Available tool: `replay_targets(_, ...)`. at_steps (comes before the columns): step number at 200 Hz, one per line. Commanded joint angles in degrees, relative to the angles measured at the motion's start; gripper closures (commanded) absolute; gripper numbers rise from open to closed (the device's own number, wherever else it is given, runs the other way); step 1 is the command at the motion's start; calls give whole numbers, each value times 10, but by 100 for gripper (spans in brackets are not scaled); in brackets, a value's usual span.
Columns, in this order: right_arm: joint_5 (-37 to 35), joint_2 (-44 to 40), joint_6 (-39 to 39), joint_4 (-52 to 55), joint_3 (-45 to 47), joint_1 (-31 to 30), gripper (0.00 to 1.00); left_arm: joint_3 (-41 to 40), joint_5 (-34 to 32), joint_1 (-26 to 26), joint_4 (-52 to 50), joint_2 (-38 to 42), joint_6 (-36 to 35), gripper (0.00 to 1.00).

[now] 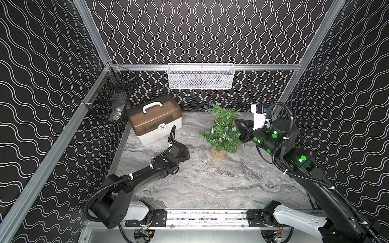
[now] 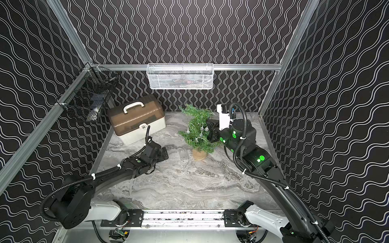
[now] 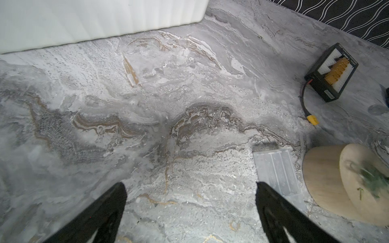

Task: Remove string lights from the small christmas tree
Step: Remove the light string from the Christmas tree.

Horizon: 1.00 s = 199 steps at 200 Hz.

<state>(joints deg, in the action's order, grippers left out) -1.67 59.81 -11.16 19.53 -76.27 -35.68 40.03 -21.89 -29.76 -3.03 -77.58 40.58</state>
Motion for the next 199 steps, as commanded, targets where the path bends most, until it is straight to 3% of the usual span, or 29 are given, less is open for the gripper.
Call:
replay_targets(1,2,20,-11,-12,-42,-1,100,4,-2,0,2,1,3,1)
replay_targets(44,-70,88,1,-41,-135,-1,100,9,3,-1,3,-5,4,1)
replay_targets(141,-134,273,68,-67,-396,7,100,-1,3,0,2,9,3,1)
replay_targets(199,-156,362,92,-35,-535,84,100,-11,4,0,0,21,4,1)
